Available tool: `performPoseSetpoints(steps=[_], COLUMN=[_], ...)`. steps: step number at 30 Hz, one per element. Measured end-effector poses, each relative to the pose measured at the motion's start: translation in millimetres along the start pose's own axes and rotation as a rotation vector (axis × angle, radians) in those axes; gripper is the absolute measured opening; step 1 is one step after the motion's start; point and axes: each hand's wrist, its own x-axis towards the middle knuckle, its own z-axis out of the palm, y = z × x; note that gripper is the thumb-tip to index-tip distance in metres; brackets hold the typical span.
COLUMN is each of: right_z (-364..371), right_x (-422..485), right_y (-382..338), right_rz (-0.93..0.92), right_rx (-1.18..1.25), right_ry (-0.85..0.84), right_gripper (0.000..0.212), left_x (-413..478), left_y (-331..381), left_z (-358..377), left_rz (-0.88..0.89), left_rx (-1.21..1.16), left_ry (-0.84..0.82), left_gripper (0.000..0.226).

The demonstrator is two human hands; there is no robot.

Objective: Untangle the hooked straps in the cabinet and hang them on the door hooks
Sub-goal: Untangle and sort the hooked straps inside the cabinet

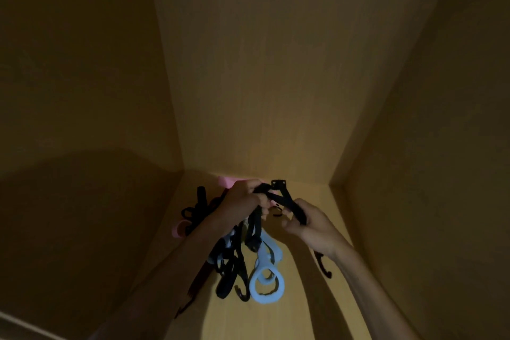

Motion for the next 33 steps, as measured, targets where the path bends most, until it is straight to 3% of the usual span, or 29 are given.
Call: performPoseSetpoints(steps=[3, 8, 10, 15, 19, 22, 27, 30, 33], right_z=[12.0, 39.3, 44.5, 36.6, 22.7, 15.2, 10.3, 4.6, -7.1], right_x=[-0.1, 5.3, 9.2, 6.1, -3.5, -11.5, -28.1, -38.1, -47.5], right_y=[2.7, 5.6, 10.2, 24.4, 31.9, 32.2, 35.2, 48.6, 69.5], right_rz=[-0.017, -0.038, -0.034, -0.029, -0.017, 0.045, 0.054, 0.028, 0.105], right_rx=[-0.042, 0.039, -0.006, -0.066, 0.072, 0.015, -0.17, -0.273, -0.311], right_ry=[-0.089, -0.085, -0.022, 0.002, -0.087, -0.109, -0.071, -0.012, 0.15], right_gripper=[0.041, 0.036, 0.022, 0.007, 0.012, 0.008, 0.026, 0.024, 0.021], left_x=[6.3, 3.2, 5.4, 5.9, 16.1, 24.6, 32.4, 38.0, 41.5], left_y=[8.5, 9.5, 5.3, 6.1, -9.7, -18.2, -21.6, -31.9, -38.3], left_z=[7.1, 18.9, 16.1, 4.2, -5.4, -10.9, -4.2, 17.1, 39.8], left_rz=[0.01, 0.006, 0.013, 0.008, -0.015, -0.016, 0.005, 0.009, -0.067], left_rx=[-0.237, -0.46, -0.406, 0.041, 0.312, 0.39, 0.36, 0.235, 0.074], left_ry=[0.008, -0.062, -0.051, 0.098, 0.101, 0.118, 0.102, 0.057, -0.026], left_gripper=[0.022, 0.029, 0.025, 0.014, 0.016, 0.025, 0.027, 0.016, 0.031])
